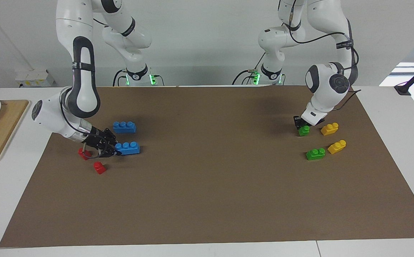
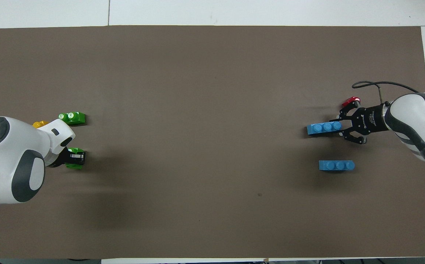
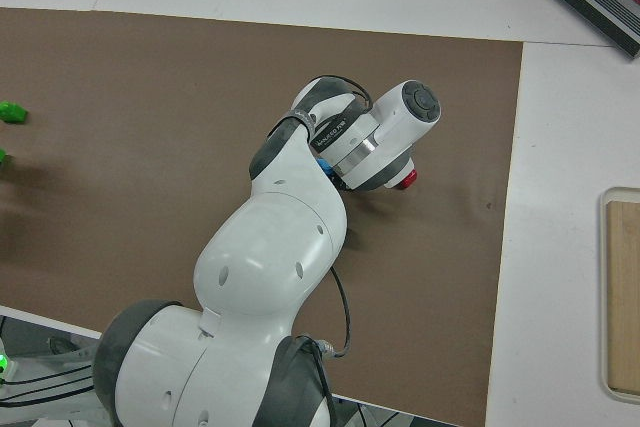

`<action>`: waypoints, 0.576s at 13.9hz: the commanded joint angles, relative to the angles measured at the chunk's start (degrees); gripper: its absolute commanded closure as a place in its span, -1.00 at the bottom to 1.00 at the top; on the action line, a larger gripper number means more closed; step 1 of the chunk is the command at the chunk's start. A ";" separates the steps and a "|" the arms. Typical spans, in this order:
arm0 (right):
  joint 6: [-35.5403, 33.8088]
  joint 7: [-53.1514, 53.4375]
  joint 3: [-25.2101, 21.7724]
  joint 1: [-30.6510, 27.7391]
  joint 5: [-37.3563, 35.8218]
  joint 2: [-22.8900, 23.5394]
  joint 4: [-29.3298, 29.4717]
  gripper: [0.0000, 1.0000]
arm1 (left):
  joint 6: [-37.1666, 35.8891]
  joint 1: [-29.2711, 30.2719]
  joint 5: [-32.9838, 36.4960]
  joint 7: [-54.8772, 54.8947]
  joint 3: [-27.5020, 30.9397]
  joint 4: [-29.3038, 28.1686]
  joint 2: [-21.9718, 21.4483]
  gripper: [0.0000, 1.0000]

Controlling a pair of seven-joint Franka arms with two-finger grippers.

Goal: Remove green block with left arm and hold with right
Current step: 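Place the green brick on the table and open the left gripper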

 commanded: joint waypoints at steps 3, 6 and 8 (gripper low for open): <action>2.13 -2.04 0.94 -0.84 -0.08 1.00 -0.35 1.00 | 2.69 1.20 1.01 -0.29 -0.44 -2.99 -0.78 0.59; 3.01 -2.57 0.94 -0.58 -0.08 1.00 -0.53 1.00 | 3.31 1.37 1.01 -0.20 -0.44 -2.47 -0.52 -1.00; 3.19 -3.27 0.94 -0.23 -0.08 1.00 -0.53 1.00 | 3.05 1.02 0.92 -1.60 -0.52 -2.03 -0.43 -1.00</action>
